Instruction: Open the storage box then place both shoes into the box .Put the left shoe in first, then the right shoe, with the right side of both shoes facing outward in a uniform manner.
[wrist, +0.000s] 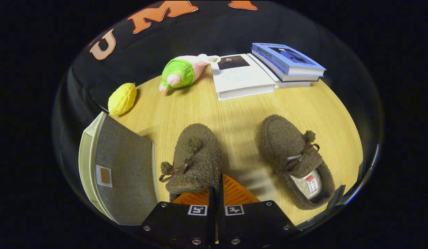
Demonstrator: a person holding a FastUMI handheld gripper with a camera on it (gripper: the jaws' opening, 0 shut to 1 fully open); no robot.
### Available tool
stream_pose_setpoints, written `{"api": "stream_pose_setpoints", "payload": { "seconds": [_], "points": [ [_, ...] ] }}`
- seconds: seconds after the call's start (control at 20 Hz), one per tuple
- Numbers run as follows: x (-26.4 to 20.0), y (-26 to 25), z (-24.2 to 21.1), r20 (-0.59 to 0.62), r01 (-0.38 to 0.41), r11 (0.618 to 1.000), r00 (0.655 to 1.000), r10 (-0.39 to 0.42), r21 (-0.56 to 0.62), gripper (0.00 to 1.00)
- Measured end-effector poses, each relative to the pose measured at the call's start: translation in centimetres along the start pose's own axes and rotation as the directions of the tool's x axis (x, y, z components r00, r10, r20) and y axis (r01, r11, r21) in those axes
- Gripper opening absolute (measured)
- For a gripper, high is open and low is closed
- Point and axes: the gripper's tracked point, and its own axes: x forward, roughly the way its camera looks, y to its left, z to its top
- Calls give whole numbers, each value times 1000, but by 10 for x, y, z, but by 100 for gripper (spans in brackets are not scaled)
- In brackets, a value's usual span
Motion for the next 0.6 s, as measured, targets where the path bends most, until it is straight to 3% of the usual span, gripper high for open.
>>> {"api": "stream_pose_setpoints", "payload": {
  "seconds": [0.3,0.6],
  "points": [
    [-54,42,31,39,-42,999,998,42,3,4],
    [-102,116,57,73,-143,990,987,144,-17,4]
  ]
}}
